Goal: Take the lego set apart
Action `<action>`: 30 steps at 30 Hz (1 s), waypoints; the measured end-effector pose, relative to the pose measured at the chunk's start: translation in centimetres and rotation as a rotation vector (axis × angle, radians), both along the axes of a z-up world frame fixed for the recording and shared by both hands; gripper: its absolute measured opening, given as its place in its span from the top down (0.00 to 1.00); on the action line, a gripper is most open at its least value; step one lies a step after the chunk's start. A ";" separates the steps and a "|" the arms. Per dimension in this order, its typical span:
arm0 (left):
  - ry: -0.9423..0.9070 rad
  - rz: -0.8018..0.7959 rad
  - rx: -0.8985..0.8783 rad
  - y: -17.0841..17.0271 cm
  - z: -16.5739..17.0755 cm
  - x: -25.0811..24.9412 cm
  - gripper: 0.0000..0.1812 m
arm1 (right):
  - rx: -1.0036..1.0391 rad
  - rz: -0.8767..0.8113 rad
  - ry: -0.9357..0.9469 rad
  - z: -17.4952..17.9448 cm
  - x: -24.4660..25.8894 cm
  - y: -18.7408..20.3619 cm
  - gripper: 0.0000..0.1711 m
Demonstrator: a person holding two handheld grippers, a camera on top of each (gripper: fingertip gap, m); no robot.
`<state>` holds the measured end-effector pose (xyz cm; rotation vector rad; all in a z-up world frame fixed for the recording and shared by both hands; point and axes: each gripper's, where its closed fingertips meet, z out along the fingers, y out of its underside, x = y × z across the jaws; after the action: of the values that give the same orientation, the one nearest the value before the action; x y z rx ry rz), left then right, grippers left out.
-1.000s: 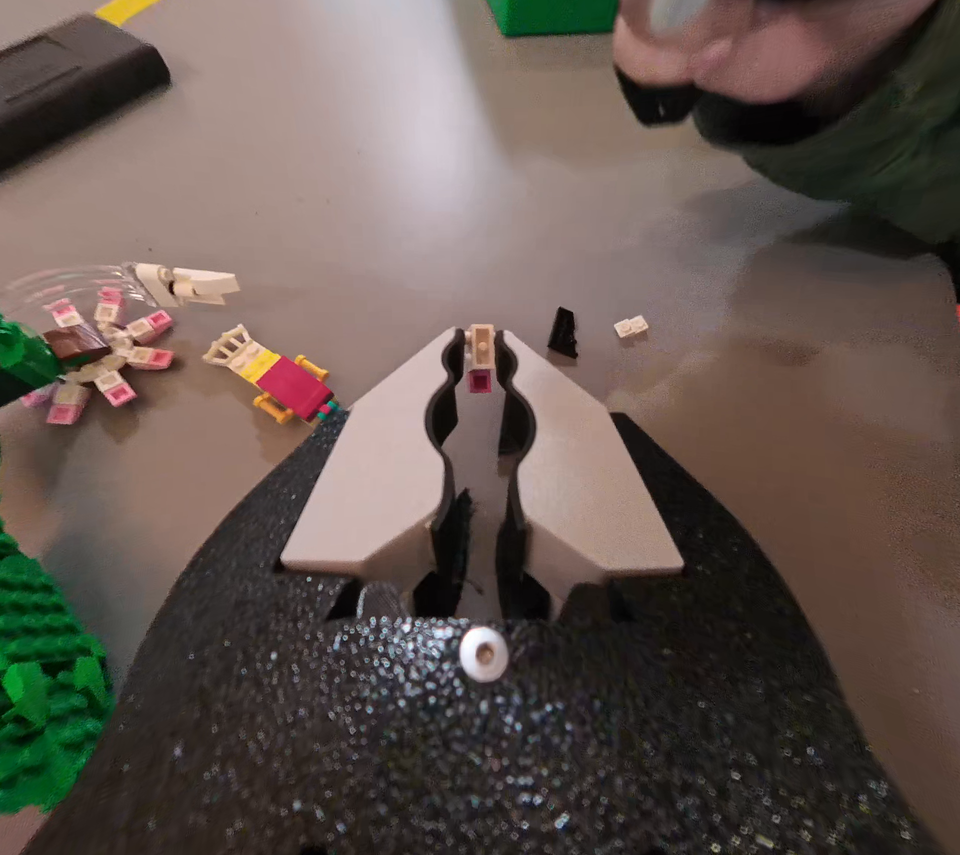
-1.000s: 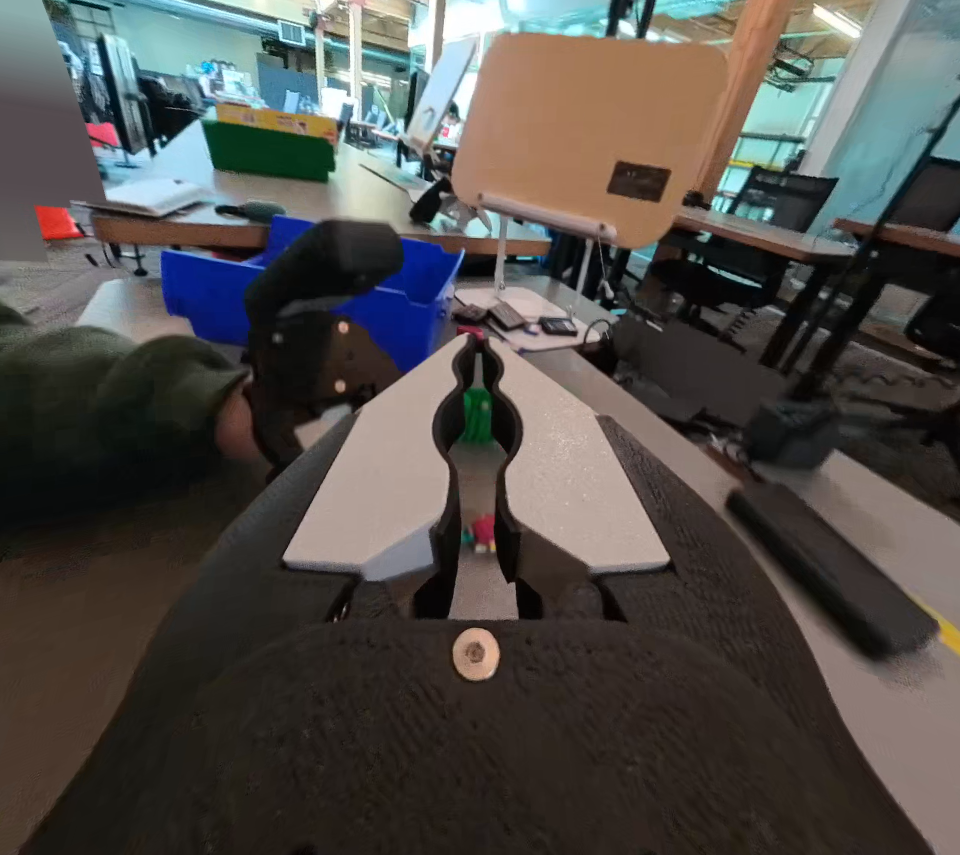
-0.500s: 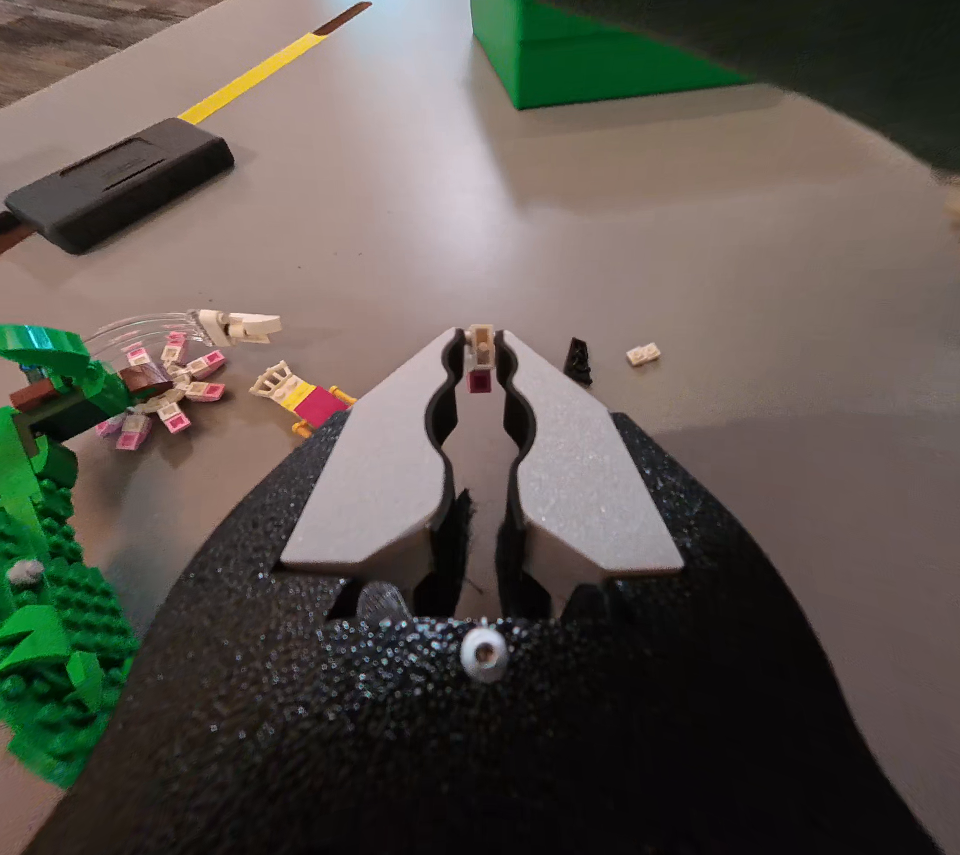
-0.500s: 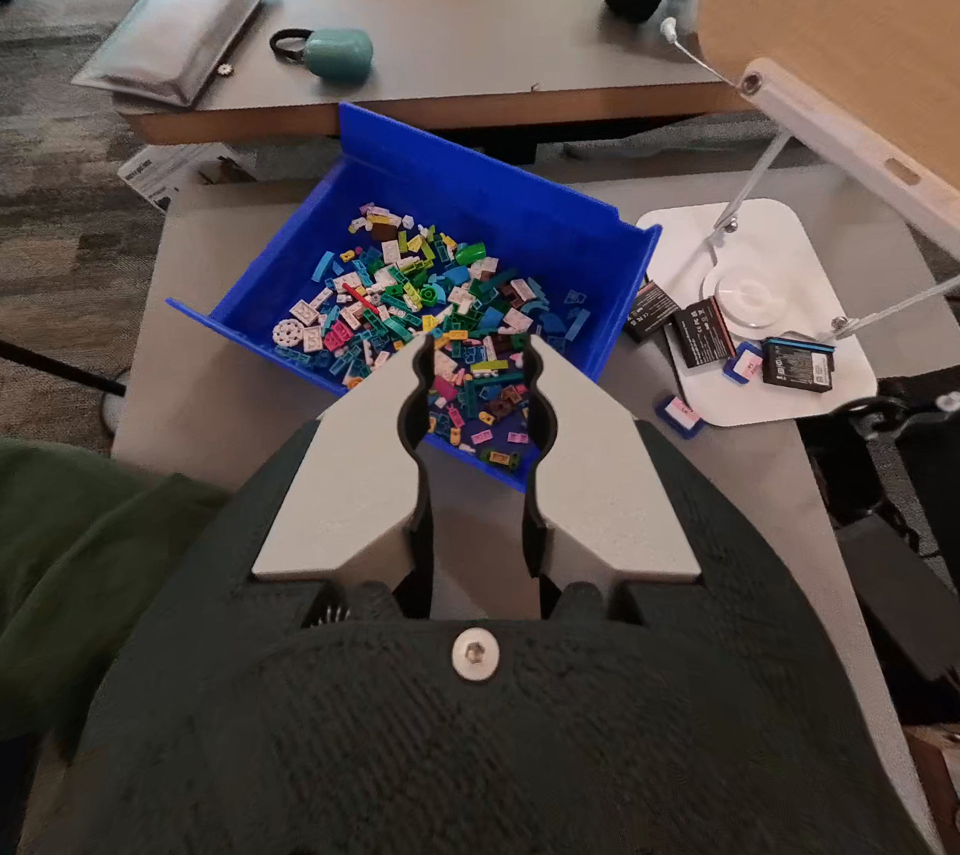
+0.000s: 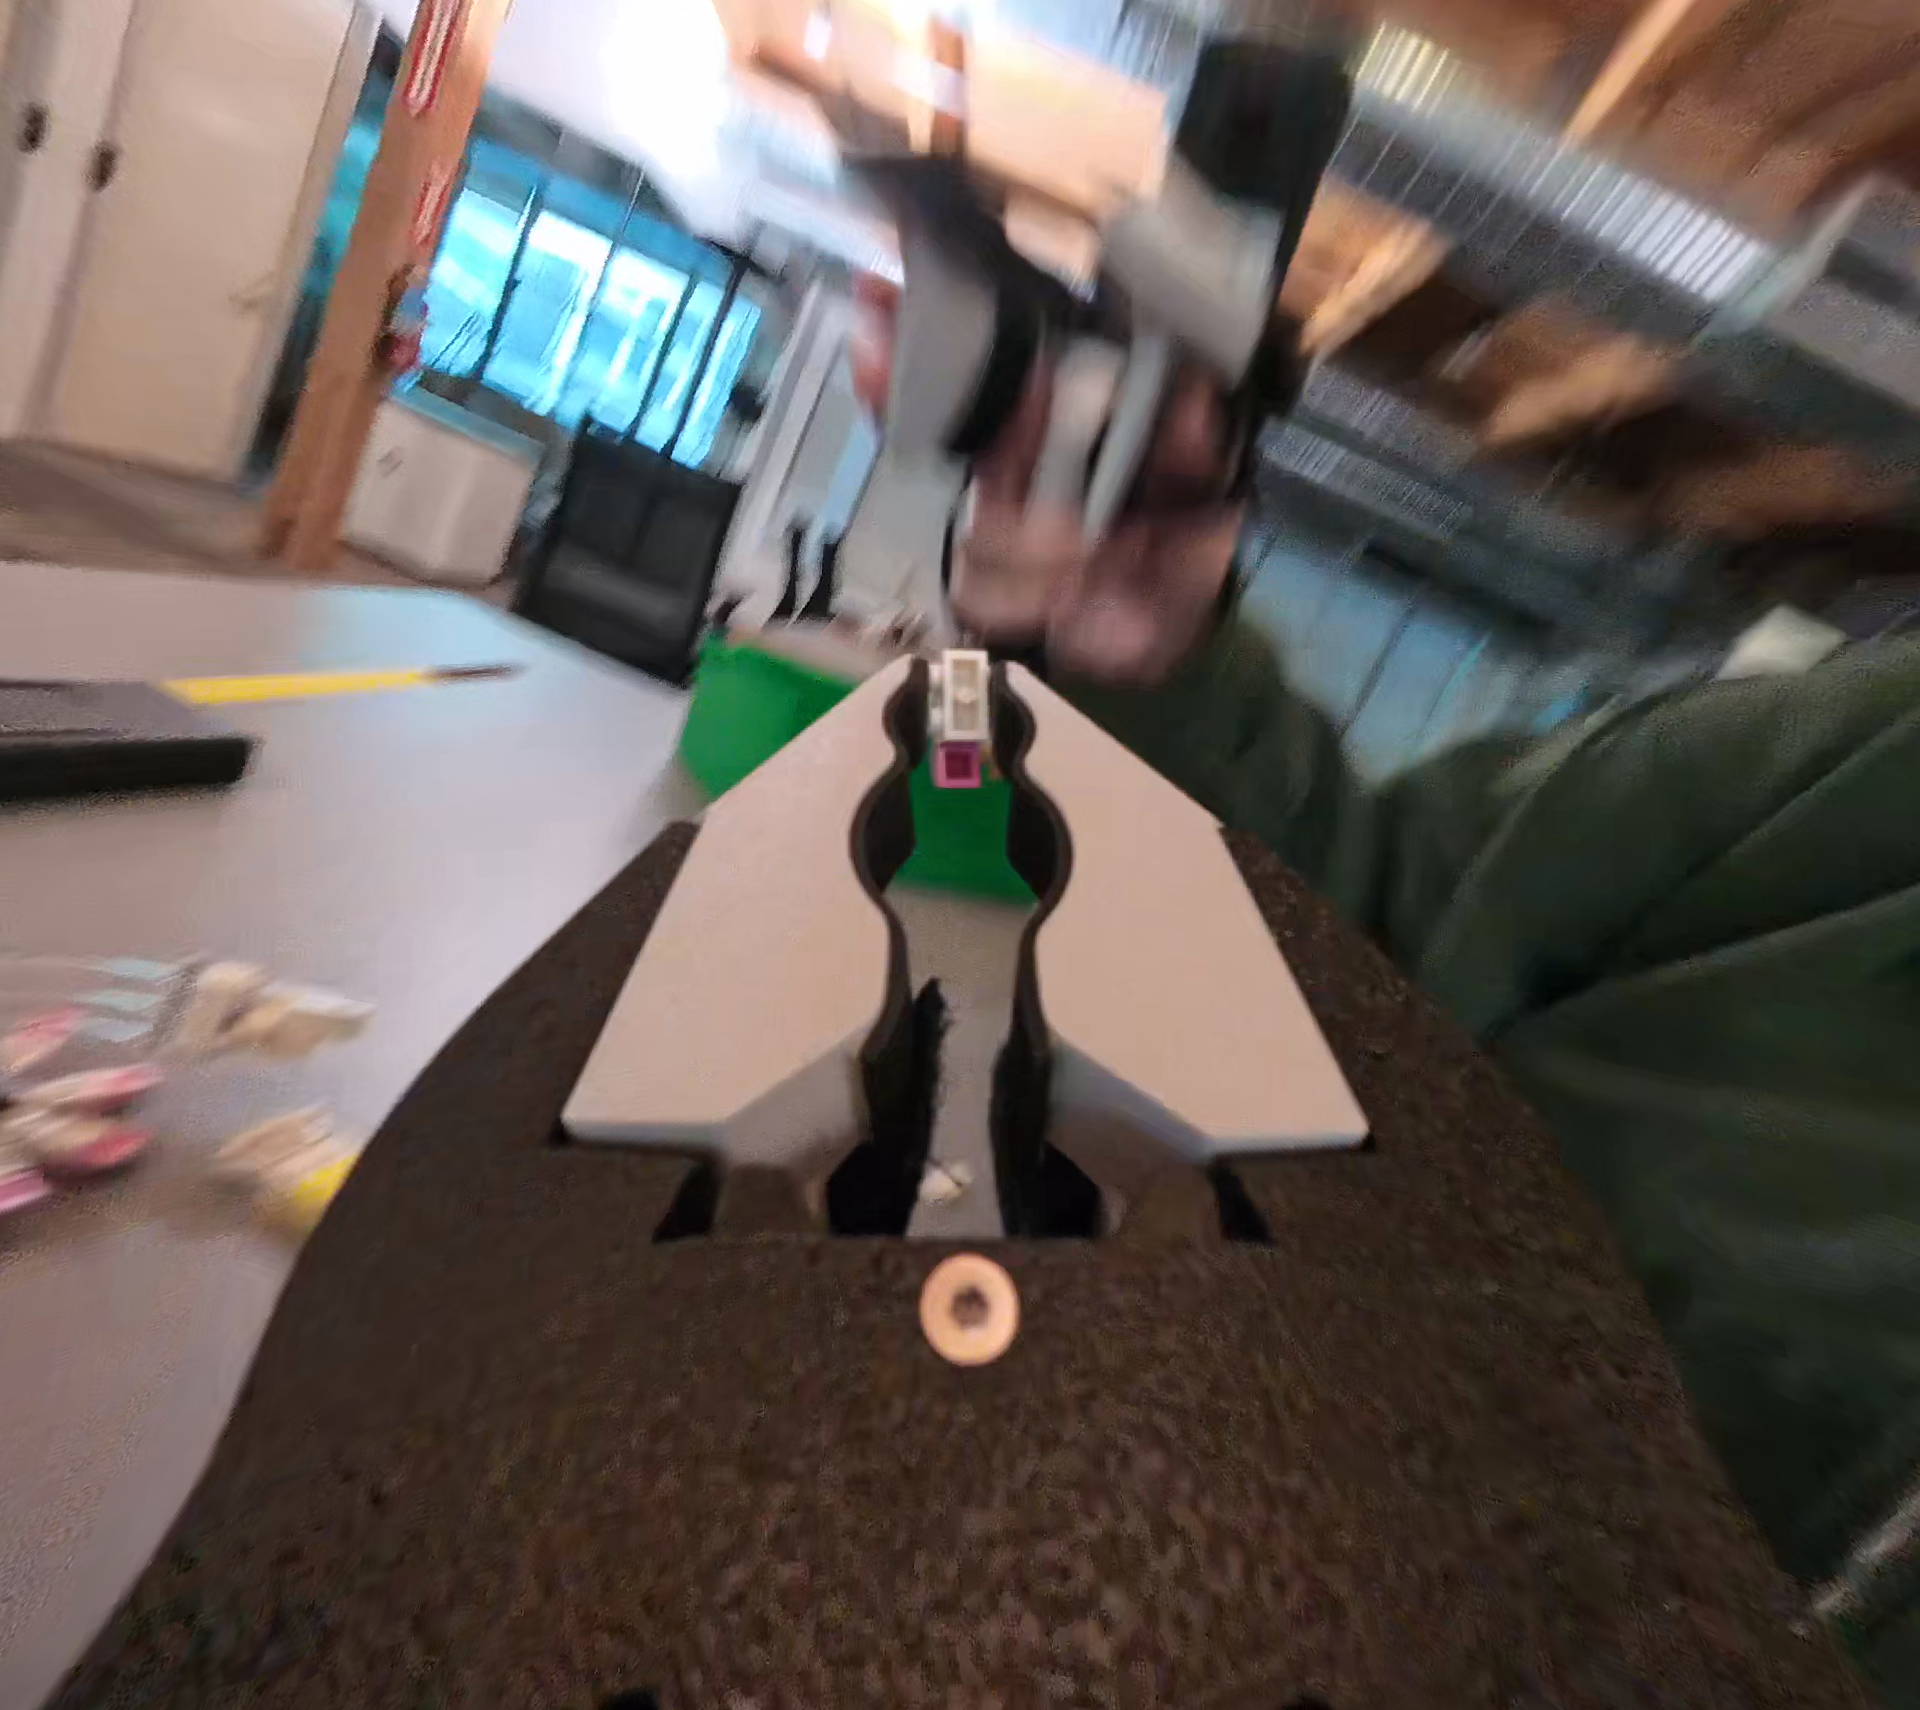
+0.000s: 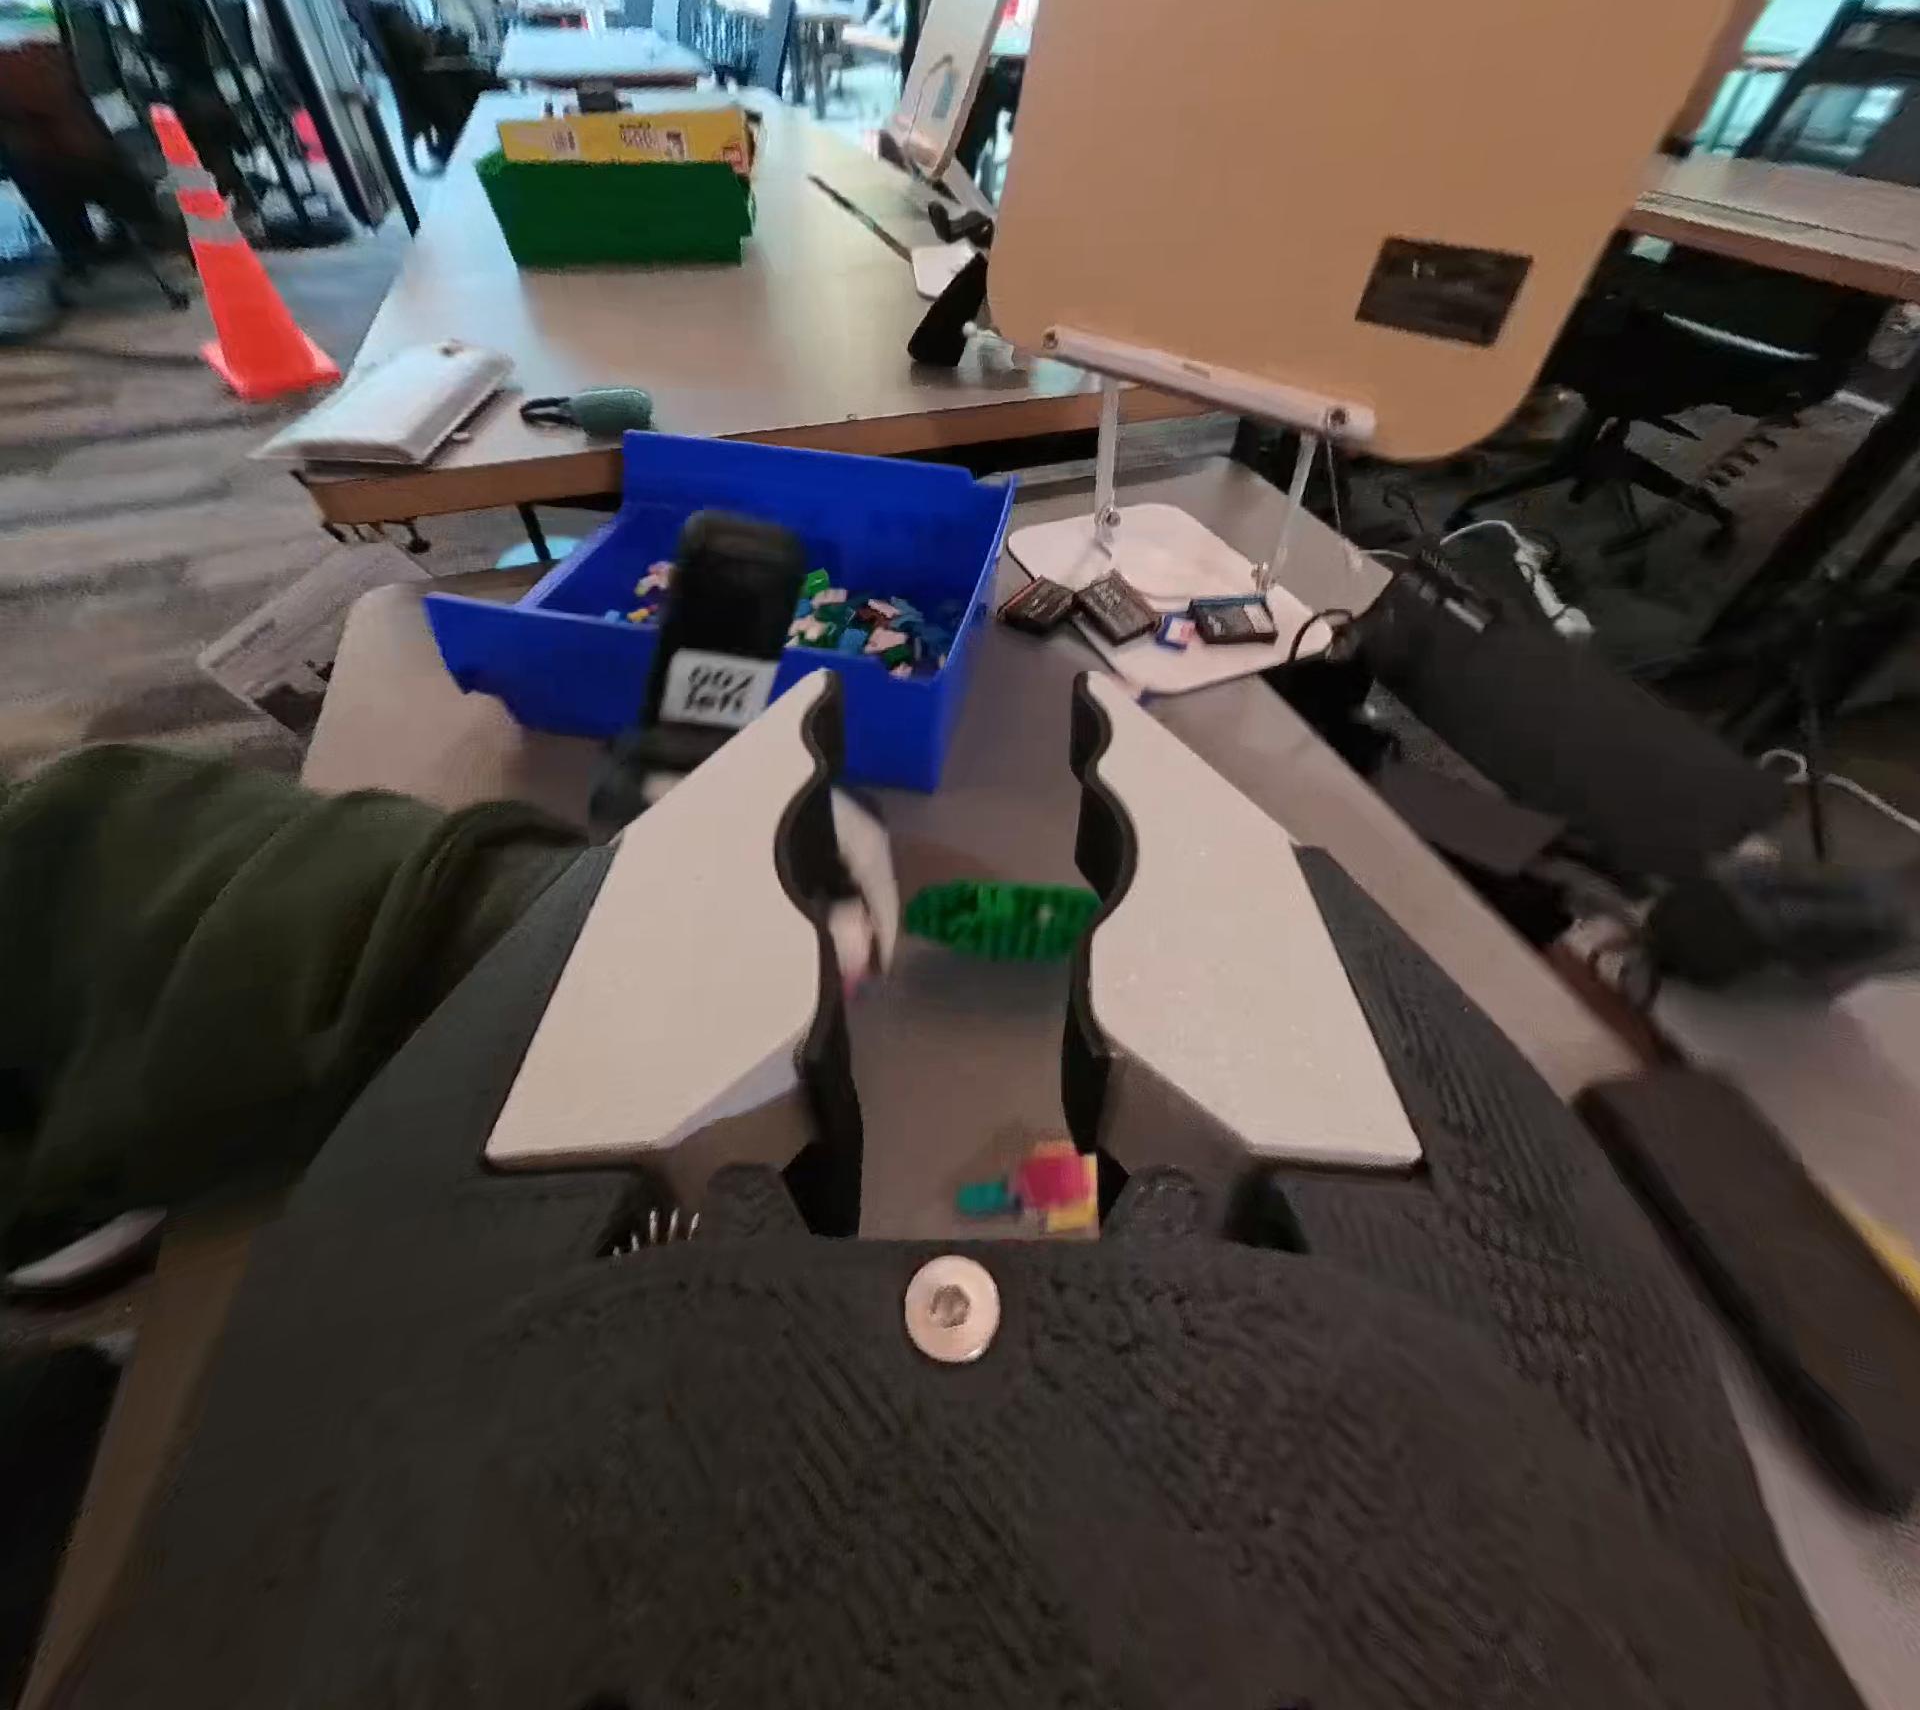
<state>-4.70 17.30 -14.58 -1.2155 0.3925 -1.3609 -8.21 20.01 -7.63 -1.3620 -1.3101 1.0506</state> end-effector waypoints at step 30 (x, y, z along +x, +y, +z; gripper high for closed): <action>0.437 0.286 -0.031 -0.8 2.4 -5.8 0.95 | -0.032 -0.049 0.031 -7.1 8.0 -3.5 0.97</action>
<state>-10.50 16.51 -12.21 -1.5340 0.4819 -0.8561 -0.20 16.51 -14.74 -1.3893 -1.2358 1.0592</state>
